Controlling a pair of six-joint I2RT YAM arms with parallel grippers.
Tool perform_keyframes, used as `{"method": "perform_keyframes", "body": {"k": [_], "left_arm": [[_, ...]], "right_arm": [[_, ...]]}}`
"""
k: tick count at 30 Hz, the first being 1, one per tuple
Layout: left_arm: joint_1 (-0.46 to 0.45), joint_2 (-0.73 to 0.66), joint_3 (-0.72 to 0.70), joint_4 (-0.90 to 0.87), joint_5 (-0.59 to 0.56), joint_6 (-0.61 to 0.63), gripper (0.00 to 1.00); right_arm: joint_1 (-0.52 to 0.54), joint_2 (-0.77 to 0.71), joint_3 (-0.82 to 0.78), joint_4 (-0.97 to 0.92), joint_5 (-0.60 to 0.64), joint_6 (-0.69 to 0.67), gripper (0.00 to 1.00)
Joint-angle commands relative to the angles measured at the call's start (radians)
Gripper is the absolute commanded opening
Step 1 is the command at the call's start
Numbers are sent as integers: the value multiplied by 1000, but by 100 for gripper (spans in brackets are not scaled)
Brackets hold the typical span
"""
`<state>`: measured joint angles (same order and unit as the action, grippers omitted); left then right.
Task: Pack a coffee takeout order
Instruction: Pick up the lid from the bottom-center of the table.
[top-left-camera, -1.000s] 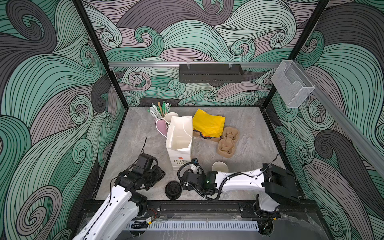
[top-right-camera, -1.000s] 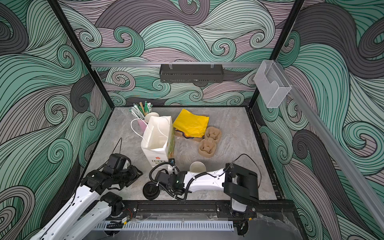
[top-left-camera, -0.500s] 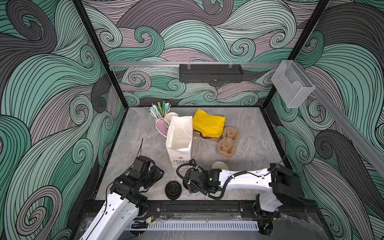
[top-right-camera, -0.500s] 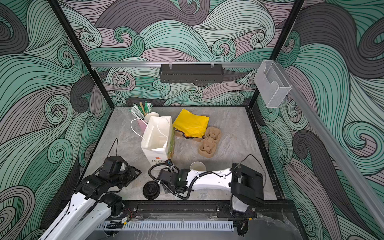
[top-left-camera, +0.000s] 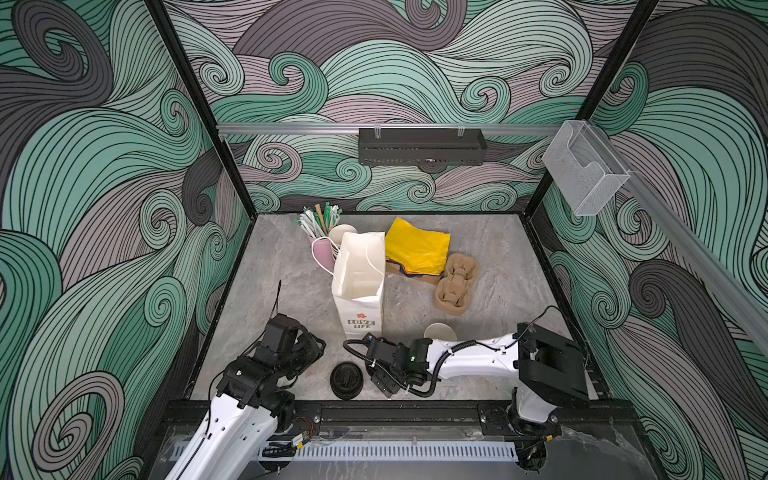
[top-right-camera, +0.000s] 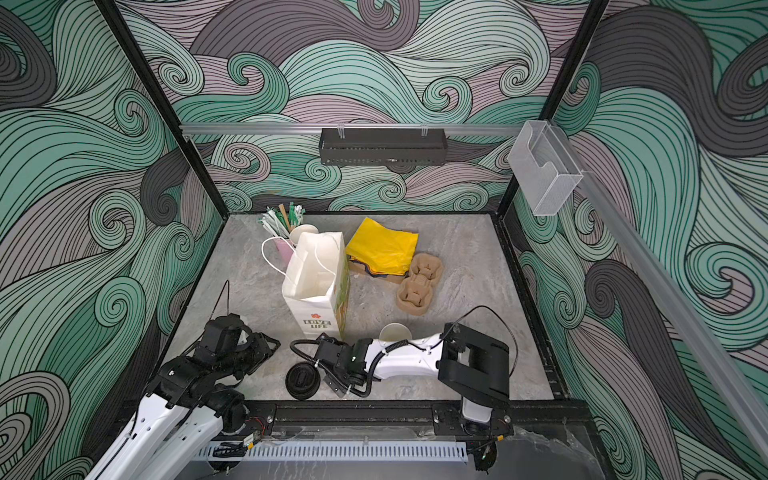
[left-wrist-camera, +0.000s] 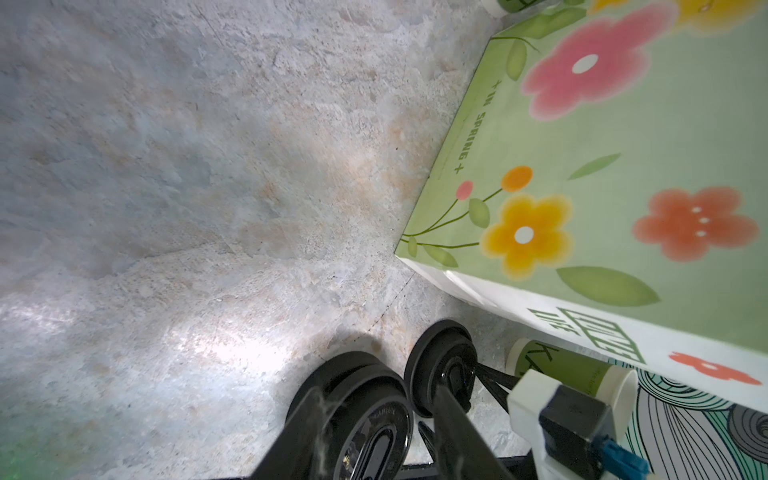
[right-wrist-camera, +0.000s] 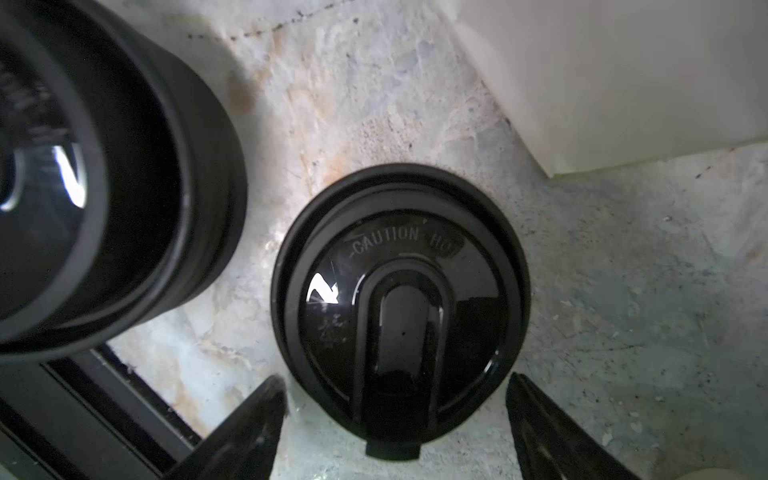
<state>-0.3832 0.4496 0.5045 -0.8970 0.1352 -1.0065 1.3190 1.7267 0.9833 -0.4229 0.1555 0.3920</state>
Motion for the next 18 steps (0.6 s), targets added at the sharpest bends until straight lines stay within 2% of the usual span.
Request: {"method": "perform_keyframes", "body": {"k": [1,8,14,18], "left_arm": [[-5,-11,3,-9,-25,-4,46],[-5,-15,7,-16,-24,2,46],[-5,-40,6,-24,-30,-1,46],[-5,-39,6,-22,-29,1,46]], "right_arm": [[-1,13,38,-10,30,-18,83],[-6,30,65,7,30,10,85],[-15,62,90,-9,63,27,77],[-16,81,115,-23,66,23,76]]}}
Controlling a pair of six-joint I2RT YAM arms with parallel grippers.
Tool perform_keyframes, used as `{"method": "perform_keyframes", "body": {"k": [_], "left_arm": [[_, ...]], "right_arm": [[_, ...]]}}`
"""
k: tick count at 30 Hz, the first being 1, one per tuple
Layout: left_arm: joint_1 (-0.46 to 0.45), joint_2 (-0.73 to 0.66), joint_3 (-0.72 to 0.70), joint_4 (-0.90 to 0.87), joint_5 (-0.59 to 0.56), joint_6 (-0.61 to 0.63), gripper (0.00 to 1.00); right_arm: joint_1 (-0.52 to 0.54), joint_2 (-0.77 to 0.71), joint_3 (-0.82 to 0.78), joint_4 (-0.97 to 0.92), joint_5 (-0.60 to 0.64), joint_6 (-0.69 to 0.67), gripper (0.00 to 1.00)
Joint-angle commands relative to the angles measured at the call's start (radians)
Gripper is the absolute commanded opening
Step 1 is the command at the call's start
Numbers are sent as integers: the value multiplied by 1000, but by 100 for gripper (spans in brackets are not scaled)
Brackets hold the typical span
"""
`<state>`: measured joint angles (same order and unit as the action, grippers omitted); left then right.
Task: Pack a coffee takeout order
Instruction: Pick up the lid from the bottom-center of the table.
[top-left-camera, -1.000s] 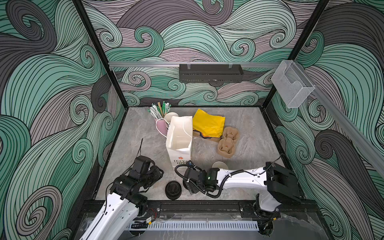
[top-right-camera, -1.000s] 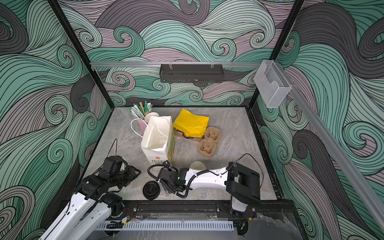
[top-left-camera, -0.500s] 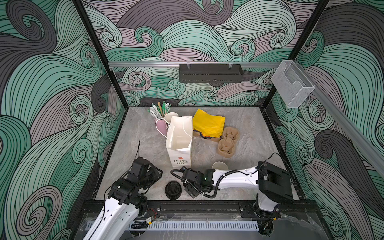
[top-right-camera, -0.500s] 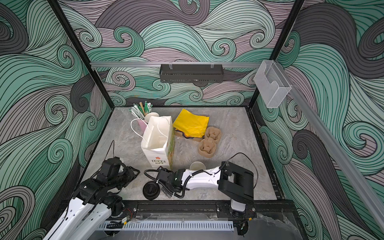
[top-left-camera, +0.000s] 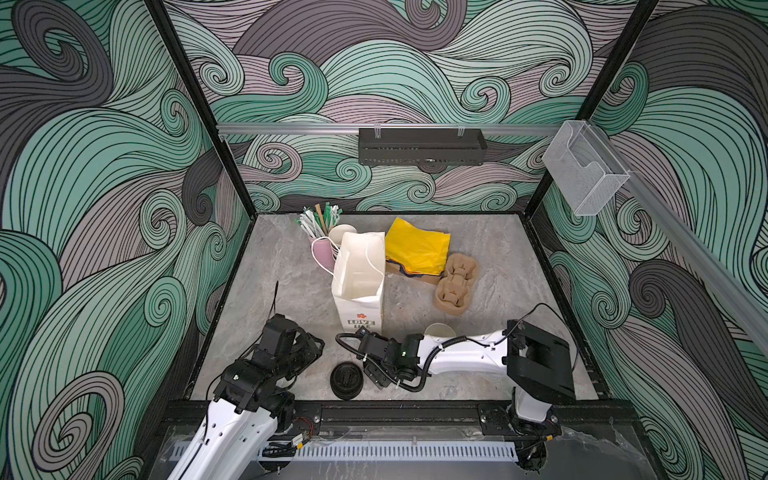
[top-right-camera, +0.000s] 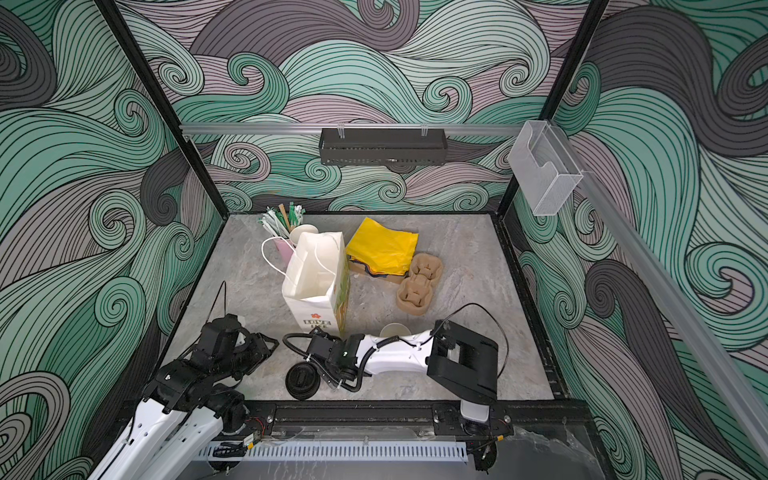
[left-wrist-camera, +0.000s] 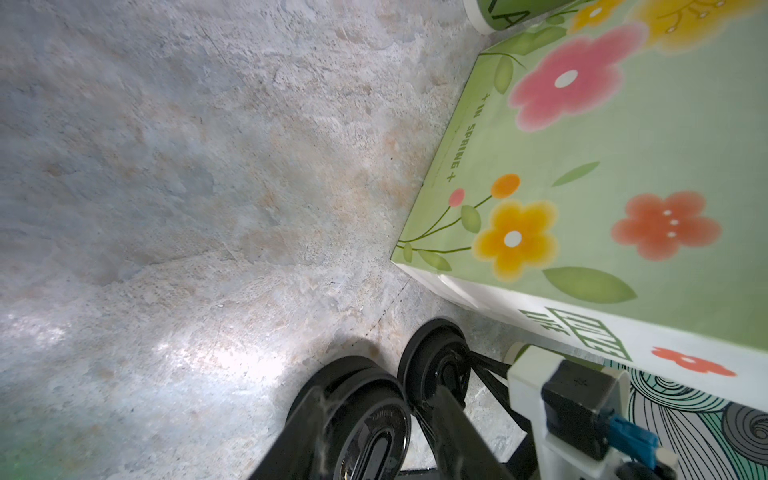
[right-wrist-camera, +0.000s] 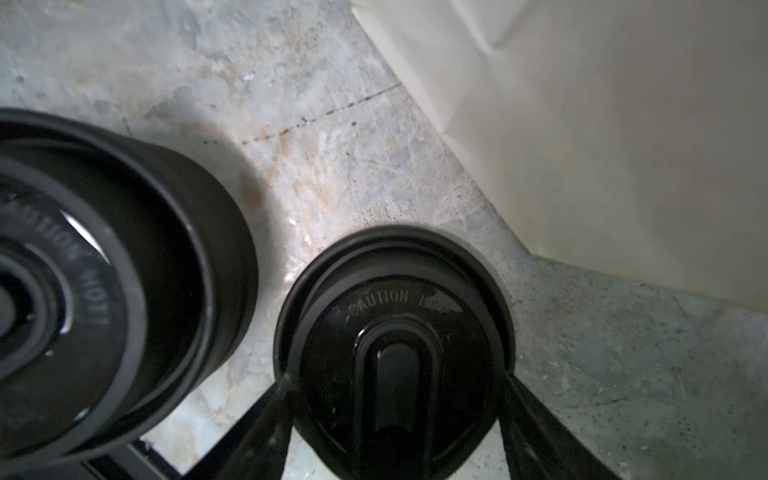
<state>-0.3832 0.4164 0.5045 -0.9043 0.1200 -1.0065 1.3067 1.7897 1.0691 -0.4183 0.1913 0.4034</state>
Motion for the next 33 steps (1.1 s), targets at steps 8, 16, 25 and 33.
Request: {"method": "perform_keyframes", "body": {"k": [8,16,25,33], "left_arm": [[-5,-7,6,-10,-8,5,46],[-5,-7,5,-8,-6,6,46],[-6,-5,18,-17,-17,10,46],[-5,-16,41,-45,-43,5,46]], "right_arm": [[-3,40,50,-37,42,7,78],[-3,59,57,-46,45,5,75],[1,13,36,-71,16,-16,66],[22,-66,6,-124,17,-27,63]]}}
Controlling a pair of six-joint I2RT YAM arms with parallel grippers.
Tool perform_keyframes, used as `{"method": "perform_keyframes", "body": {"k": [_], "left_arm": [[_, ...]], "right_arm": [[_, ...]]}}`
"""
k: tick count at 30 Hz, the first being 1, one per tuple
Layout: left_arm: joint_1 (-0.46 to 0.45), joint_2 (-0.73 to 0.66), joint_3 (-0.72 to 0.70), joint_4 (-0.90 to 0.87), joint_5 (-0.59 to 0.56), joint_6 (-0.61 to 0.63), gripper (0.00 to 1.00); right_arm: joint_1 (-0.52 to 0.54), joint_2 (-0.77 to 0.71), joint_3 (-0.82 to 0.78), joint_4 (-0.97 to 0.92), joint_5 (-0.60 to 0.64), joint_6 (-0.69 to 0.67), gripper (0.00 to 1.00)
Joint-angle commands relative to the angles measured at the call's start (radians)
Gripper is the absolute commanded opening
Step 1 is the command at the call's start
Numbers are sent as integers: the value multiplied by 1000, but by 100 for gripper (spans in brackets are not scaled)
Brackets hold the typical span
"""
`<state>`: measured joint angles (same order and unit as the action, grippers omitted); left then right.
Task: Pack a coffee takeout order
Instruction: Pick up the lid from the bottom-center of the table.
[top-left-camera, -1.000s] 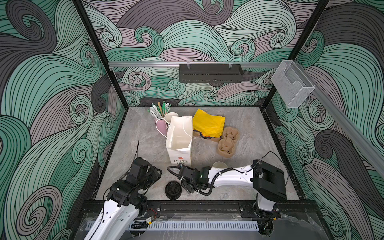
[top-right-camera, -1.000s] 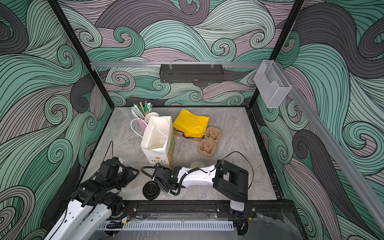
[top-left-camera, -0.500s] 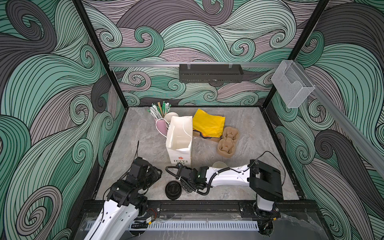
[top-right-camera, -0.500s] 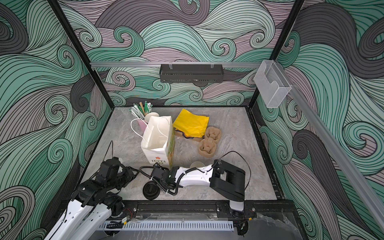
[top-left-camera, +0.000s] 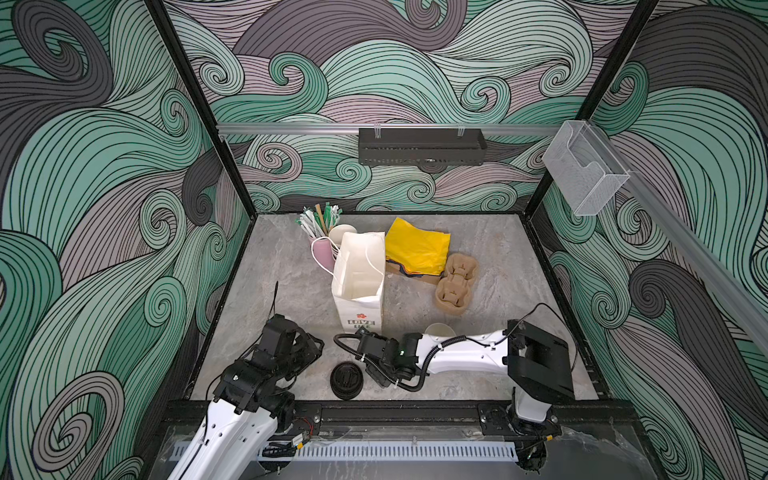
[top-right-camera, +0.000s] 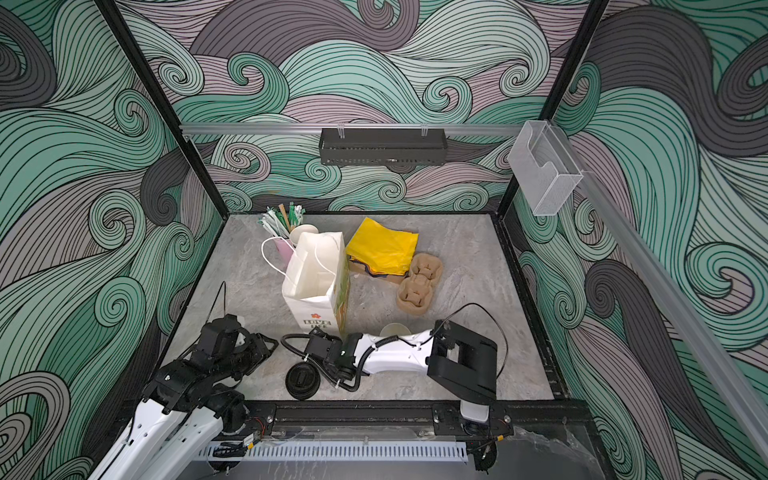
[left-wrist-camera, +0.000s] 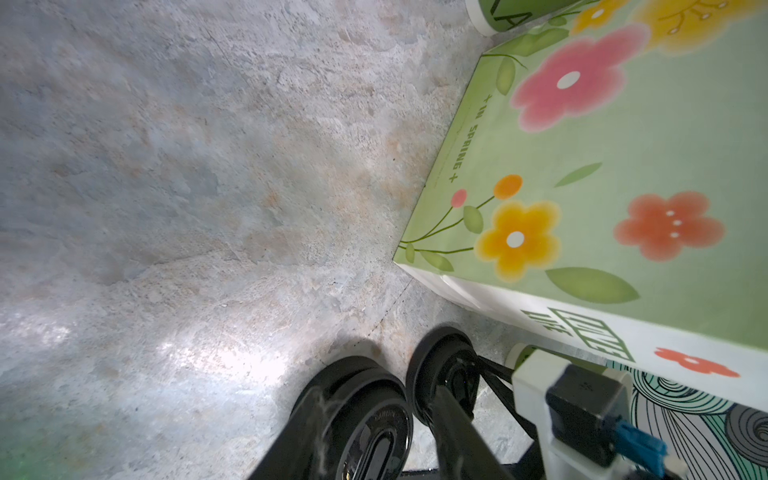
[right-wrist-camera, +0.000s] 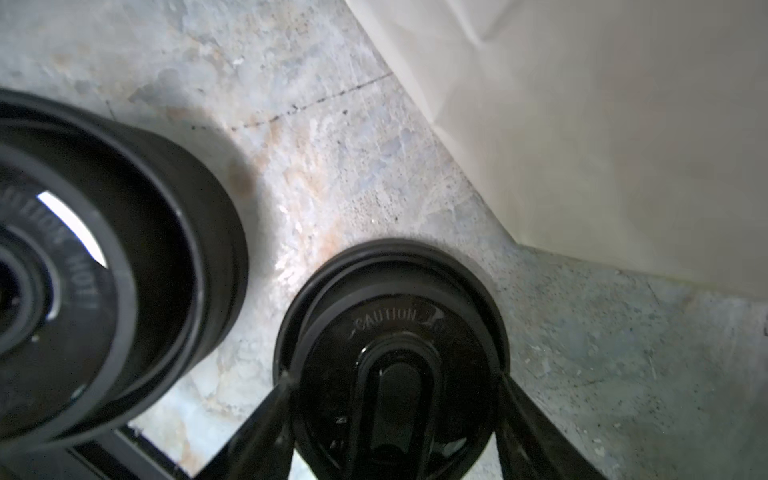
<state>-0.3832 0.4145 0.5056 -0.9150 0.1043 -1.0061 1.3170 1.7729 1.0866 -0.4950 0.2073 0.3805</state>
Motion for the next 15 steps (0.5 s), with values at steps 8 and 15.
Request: {"method": "perform_keyframes", "body": {"k": [8,15], "left_arm": [[-6,-43,76,-53,-73,-13,46],[-6,-7,83,-9,-48,-18,45]], "right_arm": [[97,-232,-58,-197,4,75,61],[130,-454,-56,-427,97,202,60]]}}
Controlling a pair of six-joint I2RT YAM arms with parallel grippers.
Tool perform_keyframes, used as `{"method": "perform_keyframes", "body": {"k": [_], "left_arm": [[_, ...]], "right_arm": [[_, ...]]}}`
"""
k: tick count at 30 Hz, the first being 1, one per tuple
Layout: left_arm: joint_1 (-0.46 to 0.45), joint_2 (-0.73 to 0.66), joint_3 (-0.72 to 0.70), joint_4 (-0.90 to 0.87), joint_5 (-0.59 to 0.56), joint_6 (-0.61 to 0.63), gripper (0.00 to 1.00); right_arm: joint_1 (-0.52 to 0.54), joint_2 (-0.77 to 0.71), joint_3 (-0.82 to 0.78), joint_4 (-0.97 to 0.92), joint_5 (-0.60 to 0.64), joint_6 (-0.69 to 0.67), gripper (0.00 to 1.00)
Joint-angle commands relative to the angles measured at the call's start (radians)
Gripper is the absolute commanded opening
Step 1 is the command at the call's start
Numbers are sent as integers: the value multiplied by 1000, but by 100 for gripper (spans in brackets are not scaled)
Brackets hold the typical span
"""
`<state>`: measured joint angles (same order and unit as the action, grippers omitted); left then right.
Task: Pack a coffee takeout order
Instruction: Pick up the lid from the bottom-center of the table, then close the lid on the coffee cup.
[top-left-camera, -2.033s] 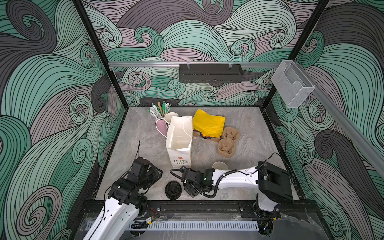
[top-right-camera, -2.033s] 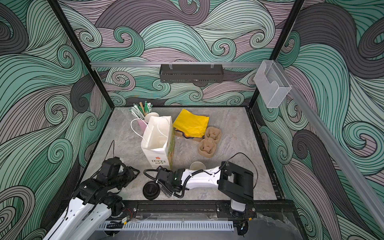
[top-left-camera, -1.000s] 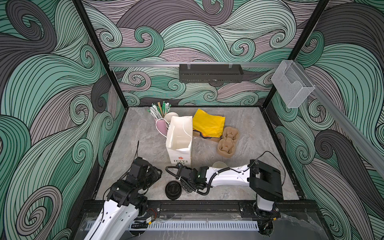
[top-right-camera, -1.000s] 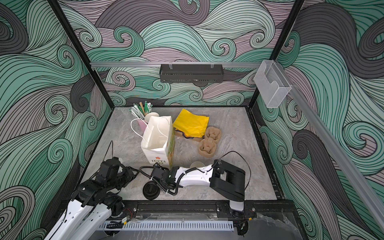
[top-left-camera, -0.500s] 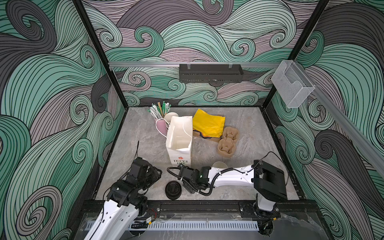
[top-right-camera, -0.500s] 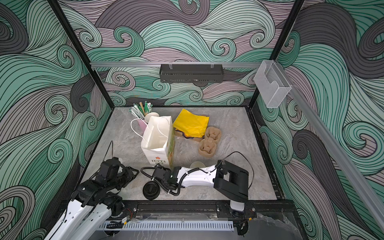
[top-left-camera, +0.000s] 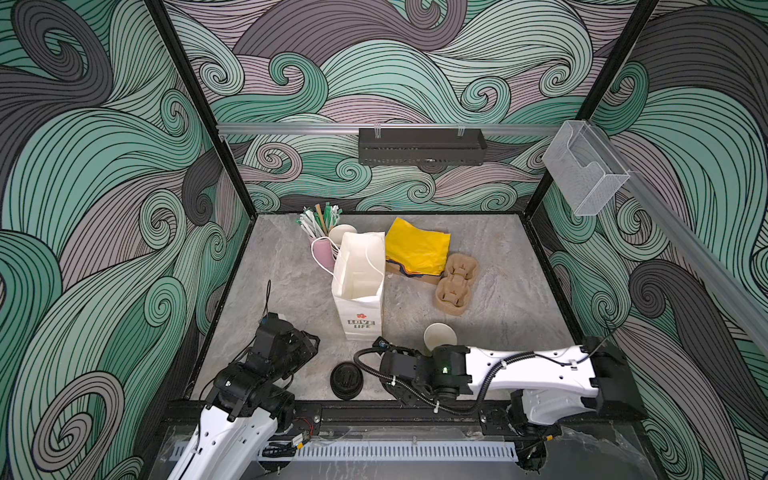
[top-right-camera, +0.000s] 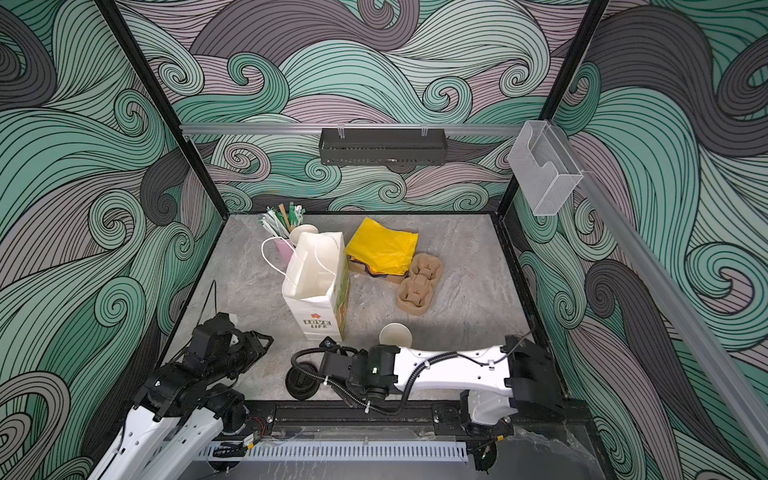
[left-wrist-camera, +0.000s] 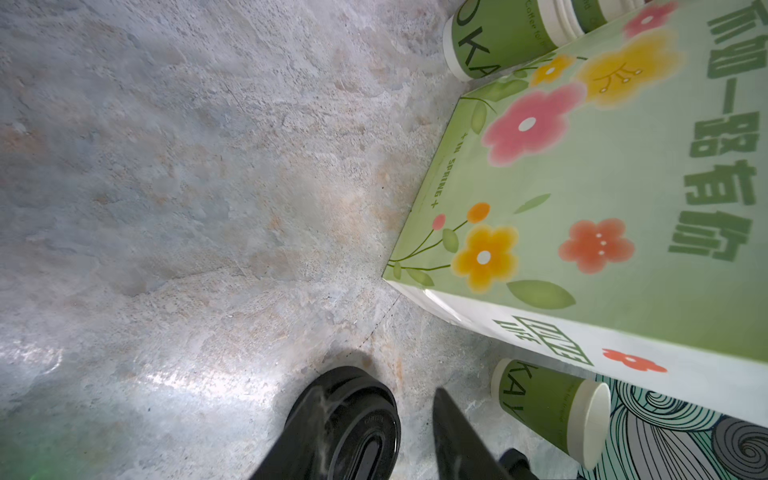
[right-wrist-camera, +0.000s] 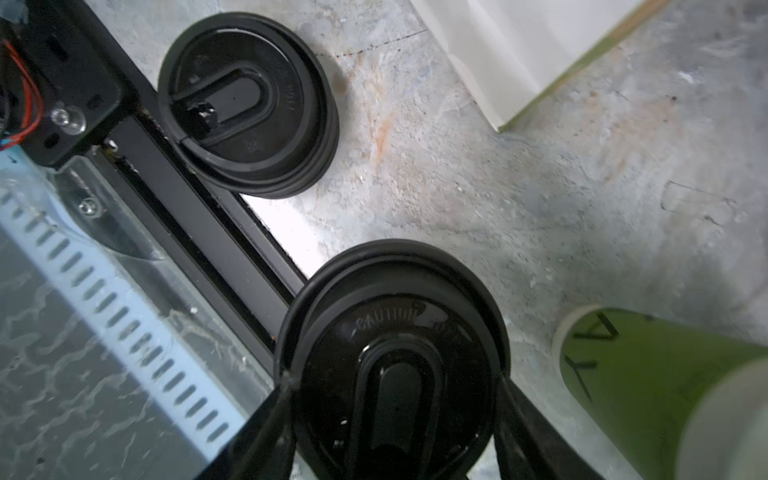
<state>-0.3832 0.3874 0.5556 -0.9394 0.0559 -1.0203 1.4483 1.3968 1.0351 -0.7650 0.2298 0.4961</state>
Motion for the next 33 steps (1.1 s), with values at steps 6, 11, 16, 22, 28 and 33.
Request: {"method": "perform_keyframes", "body": {"k": [6,11,16,22,28,33], "left_arm": [[-12,67,45,49,30,1,45],[-17,65,26,80,33,-6,45],[-17,74,17,81,45,4,45],[-17,64,7,75,45,8,45],[-17,53,0,75,40,9,45],[-17,49,-1,68,38,8,45]], "right_arm": [[-60,-249,35,-334,190,141,60],[-232,-316,43,-337,186,81,60],[-380,-323,21,-266,78,-1,61],[-433,-279,4,-213,-9,-41,61],[-436,-246,-22,-205,-8,-48,60],[-434,-225,-40,-204,-7,-48,60]]}}
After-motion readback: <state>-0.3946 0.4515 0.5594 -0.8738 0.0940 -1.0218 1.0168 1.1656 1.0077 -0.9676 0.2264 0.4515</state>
